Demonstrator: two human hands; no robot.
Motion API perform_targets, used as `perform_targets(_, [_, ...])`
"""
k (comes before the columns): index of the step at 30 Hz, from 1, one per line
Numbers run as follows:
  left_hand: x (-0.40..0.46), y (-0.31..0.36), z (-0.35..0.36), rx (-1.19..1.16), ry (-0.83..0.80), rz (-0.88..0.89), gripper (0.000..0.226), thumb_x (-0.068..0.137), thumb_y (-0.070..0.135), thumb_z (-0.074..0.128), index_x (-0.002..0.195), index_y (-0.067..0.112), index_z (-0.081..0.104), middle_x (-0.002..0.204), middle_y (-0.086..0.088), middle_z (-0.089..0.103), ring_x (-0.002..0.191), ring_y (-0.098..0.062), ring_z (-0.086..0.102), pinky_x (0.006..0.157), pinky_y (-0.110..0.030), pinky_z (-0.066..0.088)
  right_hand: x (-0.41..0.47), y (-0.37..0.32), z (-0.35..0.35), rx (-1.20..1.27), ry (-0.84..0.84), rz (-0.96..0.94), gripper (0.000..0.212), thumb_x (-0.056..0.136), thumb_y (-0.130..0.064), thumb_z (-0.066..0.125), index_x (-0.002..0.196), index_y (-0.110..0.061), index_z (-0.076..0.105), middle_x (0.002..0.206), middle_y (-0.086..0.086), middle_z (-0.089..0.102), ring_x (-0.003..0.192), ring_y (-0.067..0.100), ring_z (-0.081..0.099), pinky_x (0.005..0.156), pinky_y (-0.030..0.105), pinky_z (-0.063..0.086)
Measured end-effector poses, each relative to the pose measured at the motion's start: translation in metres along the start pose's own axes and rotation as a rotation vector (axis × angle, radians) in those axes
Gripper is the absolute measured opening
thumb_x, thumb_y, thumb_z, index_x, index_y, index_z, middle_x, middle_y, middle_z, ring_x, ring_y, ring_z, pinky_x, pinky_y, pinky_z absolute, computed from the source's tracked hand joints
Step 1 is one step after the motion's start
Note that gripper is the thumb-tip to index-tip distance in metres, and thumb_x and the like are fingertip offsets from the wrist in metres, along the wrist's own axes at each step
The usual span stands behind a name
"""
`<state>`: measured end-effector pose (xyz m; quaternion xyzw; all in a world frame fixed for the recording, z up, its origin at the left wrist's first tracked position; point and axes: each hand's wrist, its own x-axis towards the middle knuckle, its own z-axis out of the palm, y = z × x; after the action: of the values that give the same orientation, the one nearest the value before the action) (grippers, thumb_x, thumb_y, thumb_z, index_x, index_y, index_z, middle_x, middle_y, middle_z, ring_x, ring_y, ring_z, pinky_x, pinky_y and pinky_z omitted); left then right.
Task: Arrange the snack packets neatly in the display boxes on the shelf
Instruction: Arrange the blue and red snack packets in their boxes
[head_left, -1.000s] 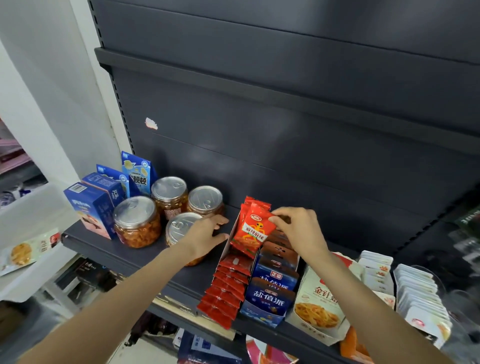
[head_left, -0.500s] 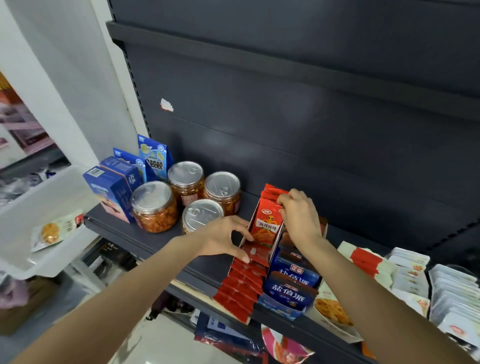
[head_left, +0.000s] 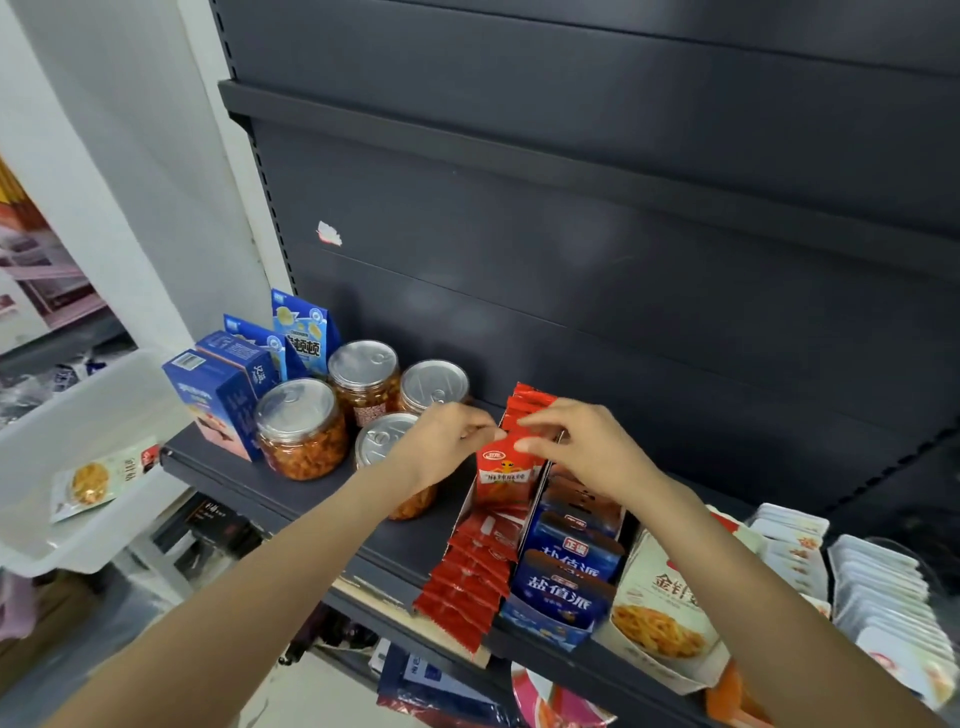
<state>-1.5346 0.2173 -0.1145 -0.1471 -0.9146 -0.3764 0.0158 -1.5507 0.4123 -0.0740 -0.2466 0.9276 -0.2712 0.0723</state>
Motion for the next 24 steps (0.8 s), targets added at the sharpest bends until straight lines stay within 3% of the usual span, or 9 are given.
perform_targets(2, [0.002,0.01,-0.004,-0.051,0.02,0.013,0.023,0.092,0.026,0.057,0.096,0.007,0.071,0.089,-0.004,0.072,0.082,-0.011,0.066,0.075,-0.026,0.053,-0.002,-0.001,0.0,-0.111,-0.019,-0.021,0.031,0.087,-0.031,0.063,0.117,-0.025,0.064,0.115,-0.005,0.061,0.107,0.011,0.055,0.091,0.033,0.048])
perform_targets(6, [0.002,0.027,-0.007,-0.236,0.106,-0.066,0.026,0.095,0.033,0.052,0.086,0.015,0.067,0.082,0.006,0.068,0.079,-0.005,0.064,0.073,-0.02,0.05,-0.005,-0.004,-0.012,-0.03,0.194,0.039,0.018,0.089,-0.024,0.062,0.105,-0.02,0.069,0.1,-0.004,0.063,0.097,0.013,0.06,0.083,0.037,0.052])
perform_targets(9, [0.004,0.028,-0.009,-0.483,0.141,-0.345,0.033,0.098,0.042,0.041,0.084,0.024,0.066,0.074,0.003,0.063,0.072,-0.009,0.058,0.073,-0.025,0.045,-0.012,-0.002,-0.026,0.047,0.342,0.052,0.012,0.089,-0.022,0.062,0.097,-0.019,0.07,0.094,-0.003,0.063,0.086,0.011,0.061,0.075,0.026,0.049])
perform_targets(11, [0.001,0.029,-0.011,-0.61,0.03,-0.574,0.041,0.097,0.05,0.035,0.097,0.021,0.065,0.075,-0.004,0.063,0.07,-0.015,0.058,0.072,-0.027,0.047,-0.017,0.0,-0.034,0.134,0.419,0.063,0.007,0.088,-0.02,0.063,0.092,-0.019,0.069,0.091,-0.003,0.064,0.077,0.005,0.063,0.069,0.013,0.045])
perform_targets(13, [-0.001,0.029,-0.01,-0.727,-0.044,-0.673,0.043,0.096,0.051,0.038,0.11,0.017,0.06,0.086,-0.01,0.068,0.075,-0.018,0.063,0.073,-0.026,0.051,-0.022,0.002,-0.042,0.247,0.467,0.056,0.006,0.087,-0.017,0.064,0.088,-0.021,0.068,0.086,-0.003,0.067,0.07,0.003,0.065,0.069,0.013,0.049])
perform_targets(16, [0.002,0.03,-0.011,-1.006,0.044,-0.651,0.033,0.094,0.031,0.055,0.115,0.006,0.06,0.1,-0.013,0.071,0.086,-0.017,0.068,0.078,-0.024,0.052,-0.028,0.004,-0.052,0.452,0.45,0.058,0.008,0.087,-0.012,0.063,0.088,-0.017,0.07,0.084,-0.002,0.07,0.078,0.009,0.067,0.078,0.029,0.055])
perform_targets(18, [0.003,0.033,-0.016,-1.155,0.119,-0.612,0.024,0.092,0.015,0.058,0.113,0.003,0.062,0.101,-0.012,0.07,0.087,-0.014,0.067,0.076,-0.021,0.052,-0.032,0.007,-0.054,0.495,0.423,0.071,0.013,0.086,-0.009,0.063,0.091,-0.016,0.072,0.089,-0.002,0.071,0.088,0.011,0.066,0.085,0.031,0.053])
perform_targets(21, [0.0,0.036,-0.022,-1.149,0.151,-0.502,0.028,0.09,0.002,0.057,0.117,0.006,0.062,0.102,-0.008,0.07,0.091,-0.013,0.067,0.075,-0.019,0.053,-0.041,0.01,-0.048,0.725,0.417,0.133,0.02,0.09,-0.006,0.056,0.096,-0.017,0.072,0.102,0.0,0.07,0.103,0.013,0.063,0.091,0.031,0.051])
perform_targets(24, [-0.007,0.041,-0.023,-1.035,0.209,-0.359,0.038,0.085,-0.001,0.062,0.119,0.014,0.061,0.109,-0.009,0.068,0.105,-0.018,0.064,0.084,-0.024,0.053,-0.049,0.011,-0.042,0.934,0.337,0.202,0.019,0.092,-0.014,0.055,0.105,-0.019,0.068,0.107,0.0,0.068,0.105,0.012,0.063,0.083,0.025,0.053])
